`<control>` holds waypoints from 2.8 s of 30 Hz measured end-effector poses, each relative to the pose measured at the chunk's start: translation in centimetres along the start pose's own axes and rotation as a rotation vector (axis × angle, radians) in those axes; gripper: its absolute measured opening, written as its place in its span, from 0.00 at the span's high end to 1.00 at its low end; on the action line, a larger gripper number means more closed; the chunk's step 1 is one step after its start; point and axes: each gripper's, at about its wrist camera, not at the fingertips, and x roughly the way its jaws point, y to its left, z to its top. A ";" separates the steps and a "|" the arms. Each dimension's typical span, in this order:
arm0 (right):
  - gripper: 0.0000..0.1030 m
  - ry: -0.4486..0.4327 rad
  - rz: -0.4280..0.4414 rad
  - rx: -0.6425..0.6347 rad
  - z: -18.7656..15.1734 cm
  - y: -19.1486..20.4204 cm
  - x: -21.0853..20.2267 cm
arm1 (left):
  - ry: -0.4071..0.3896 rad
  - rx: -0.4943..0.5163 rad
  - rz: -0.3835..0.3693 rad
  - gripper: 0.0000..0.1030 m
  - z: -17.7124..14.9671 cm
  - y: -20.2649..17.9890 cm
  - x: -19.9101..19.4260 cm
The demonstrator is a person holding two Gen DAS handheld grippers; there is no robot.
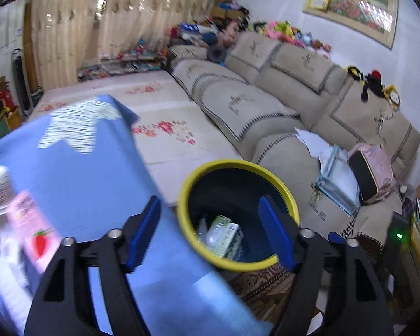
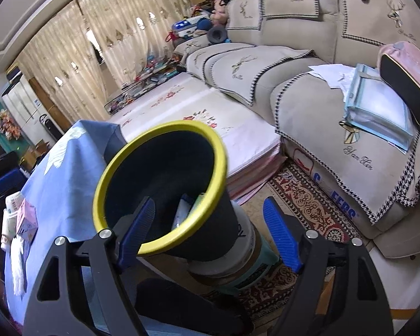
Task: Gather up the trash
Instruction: 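Grasp the white foam net with the right gripper, then carry the foam net over the yellow bin and open the right gripper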
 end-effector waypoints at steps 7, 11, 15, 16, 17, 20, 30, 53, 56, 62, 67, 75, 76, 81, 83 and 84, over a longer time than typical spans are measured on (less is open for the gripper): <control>0.26 0.015 0.063 -0.088 -1.0 4.9 -0.3 | -0.134 -0.073 0.150 0.05 -3.1 7.2 -11.1; 0.26 0.032 0.120 -0.168 -2.2 9.2 -0.5 | -0.170 -0.138 0.249 0.05 -5.7 11.7 -16.4; 0.26 0.060 0.189 -0.265 -3.8 14.0 -0.9 | -0.211 -0.210 0.344 0.05 -8.8 15.8 -21.1; 0.26 0.066 0.207 -0.288 -4.2 15.2 -1.0 | -0.224 -0.226 0.366 0.05 -9.6 16.9 -22.2; 0.26 0.079 0.237 -0.322 -5.1 16.9 -1.2 | -0.243 -0.247 0.399 0.05 -10.5 18.1 -23.6; 0.26 0.119 0.328 -0.413 -6.9 21.3 -1.7 | -0.267 -0.289 0.458 0.05 -12.3 20.7 -25.7; 0.26 0.225 0.505 -0.653 -12.3 34.0 -2.4 | -0.267 -0.390 0.485 0.05 -16.2 26.3 -27.3; 0.86 0.256 0.437 -0.820 -16.7 39.1 -2.5 | -0.236 -0.486 0.459 0.05 -19.0 30.9 -25.7; 0.86 0.235 0.454 -0.837 -16.6 39.8 -3.7 | -0.247 -0.484 0.461 0.05 -19.1 30.8 -26.2; 0.86 0.159 0.459 -0.803 -14.3 39.1 -6.0 | -0.270 -0.489 0.473 0.05 -19.2 30.7 -27.3; 0.86 0.036 0.356 -0.723 -9.9 35.6 -7.5 | -0.280 -0.469 0.470 0.05 -19.0 29.7 -27.7; 0.86 -0.050 0.048 -0.500 -2.0 25.0 -5.0 | -0.261 -0.428 0.455 0.05 -17.8 28.3 -26.8; 0.86 -0.049 0.007 -0.470 -1.1 23.4 -4.5 | -0.256 -0.426 0.452 0.05 -17.7 28.2 -26.6; 0.86 -0.039 -0.110 -0.371 1.3 18.0 -2.2 | -0.236 -0.418 0.442 0.05 -17.2 27.9 -25.6; 0.86 -0.032 -0.139 -0.346 1.9 16.7 -1.2 | -0.234 -0.414 0.443 0.05 -17.1 27.8 -25.4; 0.86 -0.027 -0.149 -0.335 2.2 16.1 -0.6 | -0.234 -0.414 0.442 0.05 -16.9 27.7 -25.3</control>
